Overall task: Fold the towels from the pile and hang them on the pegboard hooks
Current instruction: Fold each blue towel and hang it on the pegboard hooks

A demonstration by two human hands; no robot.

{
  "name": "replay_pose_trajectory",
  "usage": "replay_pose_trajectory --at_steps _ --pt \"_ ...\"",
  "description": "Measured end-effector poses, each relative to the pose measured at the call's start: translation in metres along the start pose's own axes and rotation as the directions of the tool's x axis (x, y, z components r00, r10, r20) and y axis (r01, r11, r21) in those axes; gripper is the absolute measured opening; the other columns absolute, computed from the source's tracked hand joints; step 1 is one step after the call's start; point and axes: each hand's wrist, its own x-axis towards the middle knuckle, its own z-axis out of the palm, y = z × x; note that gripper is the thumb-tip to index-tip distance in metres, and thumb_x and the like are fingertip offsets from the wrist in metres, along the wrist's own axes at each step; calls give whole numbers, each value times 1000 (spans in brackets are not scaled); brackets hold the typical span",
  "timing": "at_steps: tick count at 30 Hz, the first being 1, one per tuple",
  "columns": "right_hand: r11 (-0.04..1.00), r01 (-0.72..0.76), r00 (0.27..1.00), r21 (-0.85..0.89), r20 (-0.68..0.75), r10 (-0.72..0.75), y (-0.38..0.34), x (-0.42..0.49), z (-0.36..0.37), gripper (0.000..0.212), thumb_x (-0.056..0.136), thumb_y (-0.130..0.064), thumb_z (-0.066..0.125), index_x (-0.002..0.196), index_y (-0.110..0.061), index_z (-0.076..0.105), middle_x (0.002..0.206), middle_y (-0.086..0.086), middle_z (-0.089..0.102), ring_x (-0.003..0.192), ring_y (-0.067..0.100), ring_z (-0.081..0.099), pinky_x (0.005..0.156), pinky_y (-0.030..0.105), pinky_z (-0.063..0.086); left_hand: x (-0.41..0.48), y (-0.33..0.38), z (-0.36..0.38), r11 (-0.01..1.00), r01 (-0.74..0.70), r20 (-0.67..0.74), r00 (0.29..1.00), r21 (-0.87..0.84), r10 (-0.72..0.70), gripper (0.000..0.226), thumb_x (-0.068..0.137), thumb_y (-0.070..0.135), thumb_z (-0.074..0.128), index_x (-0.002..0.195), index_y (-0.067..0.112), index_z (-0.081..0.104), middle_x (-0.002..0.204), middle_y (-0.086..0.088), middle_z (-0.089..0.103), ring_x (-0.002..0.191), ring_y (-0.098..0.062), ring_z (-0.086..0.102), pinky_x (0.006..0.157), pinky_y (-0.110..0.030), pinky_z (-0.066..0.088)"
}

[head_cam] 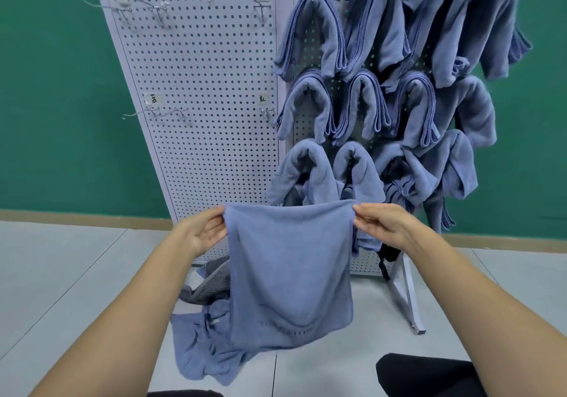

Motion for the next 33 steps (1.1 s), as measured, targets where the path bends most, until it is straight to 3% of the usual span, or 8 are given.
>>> replay_pose_trajectory --at_steps 4,9,14,19,24,29,33 --pt "991 94 995 -90 28 -92 1 -9 26 14 83 0 70 97 1 65 75 10 65 66 14 64 58 22 58 -13 -7 33 975 -176 -8 984 138 179 5 87 2 64 91 -2 64 85 -15 68 75 -21 68 71 -32 55" --pt "946 246 967 -213 123 -224 11 -35 73 8 84 -3 70 81 -4 62 61 3 59 51 9 58 66 25 58 -34 -21 71 897 -318 117 948 307 296 9 86 7 67 94 3 68 77 -7 71 60 -9 69 57 -20 57" --pt "904 324 945 -280 138 -297 19 -41 89 12 84 -5 71 77 -9 62 63 2 59 51 8 57 63 22 59 -43 -27 83 835 -396 165 918 382 360 8 86 13 69 92 10 71 83 -6 72 76 -14 68 74 -27 58" --pt "896 346 936 -278 166 -310 22 -47 91 10 85 -6 71 78 -9 63 62 0 60 48 3 58 63 21 58 -48 -26 83 811 -423 189 906 404 378 2 85 15 70 86 15 72 83 -3 73 76 -10 69 70 -22 58" --pt "880 398 912 -259 218 -348 25 -52 95 6 90 -7 64 87 -6 68 73 6 67 60 7 65 64 20 56 -48 -26 81 800 -449 218 893 398 393 6 86 18 69 81 17 74 83 -4 74 79 -14 69 72 -23 58" --pt "897 374 897 -235 337 -286 18 -55 90 25 95 4 44 103 -2 67 86 7 70 75 10 67 76 21 58 -45 -22 74 790 -476 291 876 386 385 3 81 18 74 84 16 73 75 5 72 69 -5 63 66 -19 52" --pt "877 403 864 -260 425 -271 12 -53 83 26 92 9 48 105 -2 67 95 11 71 82 12 67 80 19 56 -42 -19 73 795 -458 277 886 398 371 11 88 9 65 83 16 71 71 4 65 69 -10 56 74 -27 51"
